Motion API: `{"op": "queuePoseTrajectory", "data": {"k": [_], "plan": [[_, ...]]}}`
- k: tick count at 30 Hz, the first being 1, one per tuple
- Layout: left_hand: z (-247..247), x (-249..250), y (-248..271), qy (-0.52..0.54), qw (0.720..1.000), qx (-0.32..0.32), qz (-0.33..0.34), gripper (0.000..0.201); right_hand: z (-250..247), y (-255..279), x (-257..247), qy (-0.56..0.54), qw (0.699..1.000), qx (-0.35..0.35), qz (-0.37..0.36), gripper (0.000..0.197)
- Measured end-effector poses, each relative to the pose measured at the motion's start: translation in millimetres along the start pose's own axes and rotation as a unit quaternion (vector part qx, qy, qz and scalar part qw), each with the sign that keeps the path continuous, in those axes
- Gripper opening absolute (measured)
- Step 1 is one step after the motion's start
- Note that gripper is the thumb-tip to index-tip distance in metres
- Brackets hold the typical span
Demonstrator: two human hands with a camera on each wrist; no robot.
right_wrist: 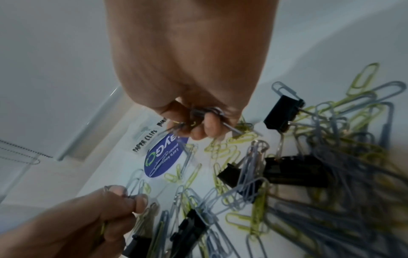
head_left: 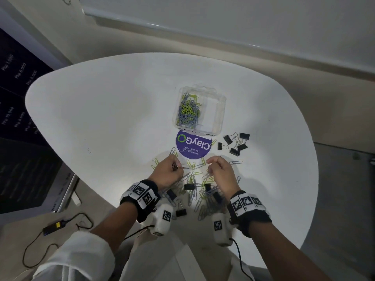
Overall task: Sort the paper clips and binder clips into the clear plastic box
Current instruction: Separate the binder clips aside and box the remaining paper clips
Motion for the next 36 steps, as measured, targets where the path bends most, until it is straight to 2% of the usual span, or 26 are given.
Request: {"op": "queuePoseTrajectory", "data": {"k": [3, 6, 9, 11, 13, 15, 19, 23, 27, 31, 36], "plan": [[-1, -5, 1, 0.044, 0.999, 0.009, -0.011, 0.007, 1, -5, 2, -0.060, 0.996, -0.002, 0.069, 0.026], [-2, -13, 2, 0.147, 0.987, 0.019, -0.055, 0.013, 6, -9, 6, -0.125, 0.985, -0.021, 0.114, 0.014], [-4, -11, 3, 0.220, 0.972, 0.027, -0.079, 0.018, 9, -8, -2, -0.045, 0.997, -0.028, 0.056, 0.024], [-5, -9, 4, 0.294, 0.949, 0.040, -0.104, 0.017, 11, -6, -11, 0.027, 0.999, -0.021, -0.003, 0.022], [-6, -9, 5, 0.354, 0.927, 0.044, -0.119, 0.017, 17, -4, -17, 0.077, 0.996, -0.029, -0.046, 0.022], [-8, -11, 5, 0.378, 0.916, 0.044, -0.127, 0.016, 20, -6, -22, 0.168, 0.981, -0.017, -0.101, 0.026], [-13, -9, 6, 0.371, 0.915, 0.038, -0.153, 0.014, 28, -11, -23, 0.285, 0.949, -0.010, -0.138, 0.010], [-18, 11, -4, 0.373, 0.917, 0.029, -0.137, 0.018, 31, -7, -24, 0.349, 0.925, -0.017, -0.148, 0.011], [-39, 55, -35, 0.300, 0.949, 0.069, -0.060, 0.016, 19, 8, -34, 0.255, 0.956, -0.019, -0.143, 0.011], [-57, 94, -82, 0.188, 0.978, 0.093, -0.018, 0.017, 8, 18, -56, 0.141, 0.982, -0.035, -0.117, 0.010], [-57, 102, -119, 0.143, 0.987, 0.057, -0.043, 0.023, -2, 0, -117, -0.008, 0.994, -0.015, -0.111, 0.015]]}}
Point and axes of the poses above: each hand's wrist, its own y-axis away from the middle knuckle, its own z-axis out of the palm, x = y × z, the point moved 8 cm from there along -y, towards the middle knuckle, and after that the axes turned 6 degrees about z, right-handed, at the moved point
